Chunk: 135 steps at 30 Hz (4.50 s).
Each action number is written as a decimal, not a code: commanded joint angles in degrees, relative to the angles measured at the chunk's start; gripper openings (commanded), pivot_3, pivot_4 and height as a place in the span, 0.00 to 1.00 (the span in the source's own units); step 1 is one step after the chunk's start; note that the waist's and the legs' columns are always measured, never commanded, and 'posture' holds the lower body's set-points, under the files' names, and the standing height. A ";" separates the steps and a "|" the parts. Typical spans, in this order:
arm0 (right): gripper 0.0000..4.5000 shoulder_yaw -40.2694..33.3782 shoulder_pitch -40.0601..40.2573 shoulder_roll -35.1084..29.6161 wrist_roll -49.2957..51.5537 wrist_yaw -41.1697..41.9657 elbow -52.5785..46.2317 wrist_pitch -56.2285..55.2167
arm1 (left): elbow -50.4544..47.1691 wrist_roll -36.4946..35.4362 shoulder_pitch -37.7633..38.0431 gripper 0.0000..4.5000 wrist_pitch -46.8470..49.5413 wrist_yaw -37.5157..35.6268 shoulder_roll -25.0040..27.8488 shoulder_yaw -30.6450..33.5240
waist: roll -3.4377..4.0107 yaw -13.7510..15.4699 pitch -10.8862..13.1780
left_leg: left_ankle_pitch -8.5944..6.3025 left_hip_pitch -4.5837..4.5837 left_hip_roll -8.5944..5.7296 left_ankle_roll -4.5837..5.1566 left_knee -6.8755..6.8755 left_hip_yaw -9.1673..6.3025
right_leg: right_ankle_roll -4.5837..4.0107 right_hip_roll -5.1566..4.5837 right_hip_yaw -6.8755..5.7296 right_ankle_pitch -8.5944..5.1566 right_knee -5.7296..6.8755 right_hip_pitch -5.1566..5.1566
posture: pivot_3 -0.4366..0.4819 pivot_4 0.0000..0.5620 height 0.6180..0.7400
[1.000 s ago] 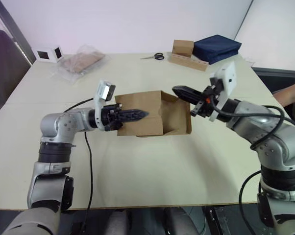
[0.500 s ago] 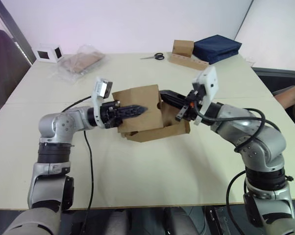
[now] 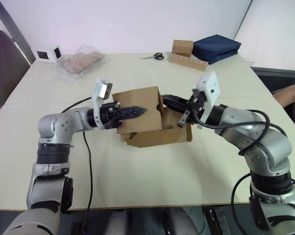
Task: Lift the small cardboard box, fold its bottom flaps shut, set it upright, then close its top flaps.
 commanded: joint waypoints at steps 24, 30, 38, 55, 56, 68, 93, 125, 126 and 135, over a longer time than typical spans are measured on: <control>0.00 4.12 0.53 2.09 -4.57 1.62 -1.25 -4.82 | -3.87 -5.55 0.53 0.01 2.12 2.24 -0.25 0.71 | 0.00 -0.01 0.00 | 0.00 0.00 0.00 0.00 -0.01 0.00 | 0.00 0.00 0.00 0.00 -0.02 0.00 | 0.48 0.27 1.00; 0.00 4.43 0.46 2.60 -5.98 2.39 -0.58 -6.15 | -4.70 -6.65 1.05 0.01 2.83 3.43 -0.05 1.00 | 0.00 0.02 0.00 | 0.00 0.00 0.00 0.00 -0.01 0.00 | 0.00 0.00 0.00 0.00 -0.02 0.00 | 0.48 0.27 1.00; 0.00 3.42 0.68 0.88 -5.66 4.65 -1.46 -5.56 | -3.53 -5.05 1.39 0.01 0.59 4.93 0.26 0.82 | 0.00 0.02 0.00 | 0.00 0.00 0.00 0.00 -0.01 -0.01 | 0.00 0.00 0.00 0.00 -0.02 0.00 | 0.48 0.27 1.00; 0.00 -11.42 10.32 -9.37 1.92 4.55 -8.44 1.17 | -1.33 -5.95 -0.39 0.01 -1.43 6.97 1.27 4.03 | 0.00 0.13 0.01 | 0.00 0.00 -0.01 0.00 -0.03 -0.01 | 0.00 0.00 0.00 0.00 -0.06 0.02 | 0.48 0.27 1.00; 0.00 -11.71 11.24 -9.39 2.16 4.25 -9.05 1.33 | -1.29 -6.02 -0.47 0.01 -1.48 7.18 1.23 4.22 | 0.00 0.13 0.01 | 0.00 0.00 -0.01 0.00 -0.03 0.00 | 0.00 -0.01 0.00 0.00 -0.06 0.02 | 0.48 0.27 1.00; 0.00 -4.74 18.09 -1.65 -0.72 -4.78 -11.88 -0.70 | -2.69 -8.70 -0.72 0.01 -0.65 10.30 -0.17 5.18 | -0.01 0.05 0.01 | 0.00 0.01 0.00 0.00 -0.03 0.00 | 0.00 0.00 0.00 0.00 -0.04 0.02 | 0.48 0.27 1.00; 0.00 4.31 10.10 2.55 -2.80 0.50 -7.64 -2.12 | -3.57 -11.62 -0.12 0.01 1.23 13.24 -1.91 5.01 | -0.01 0.05 0.00 | 0.01 0.01 -0.01 -0.01 -0.03 -0.01 | 0.00 0.00 0.00 0.00 -0.06 0.02 | 0.48 0.27 1.00; 0.69 -23.78 11.44 -0.60 32.02 0.76 12.86 10.37 | -6.96 -16.34 0.65 0.00 5.50 7.59 2.37 3.66 | 0.00 0.04 0.02 | 0.00 0.01 0.00 0.00 -0.04 0.01 | 0.00 0.00 0.00 0.00 -0.08 0.04 | 0.48 0.27 1.00; 0.69 -23.54 11.73 0.12 32.84 0.33 12.82 10.54 | -7.18 -16.59 0.70 0.00 5.76 7.70 2.21 3.82 | 0.00 0.03 0.02 | 0.00 0.01 0.00 0.00 -0.04 0.01 | 0.00 0.00 0.00 0.00 -0.07 0.04 | 0.48 0.27 1.00; 0.69 -20.96 12.97 5.00 40.73 -5.45 9.33 10.32 | -6.52 -16.65 0.27 0.00 5.28 8.19 1.66 3.27 | 0.01 0.03 0.02 | 0.00 0.01 0.01 0.00 -0.04 0.00 | 0.00 0.01 0.00 0.00 -0.07 0.03 | 0.48 0.27 1.00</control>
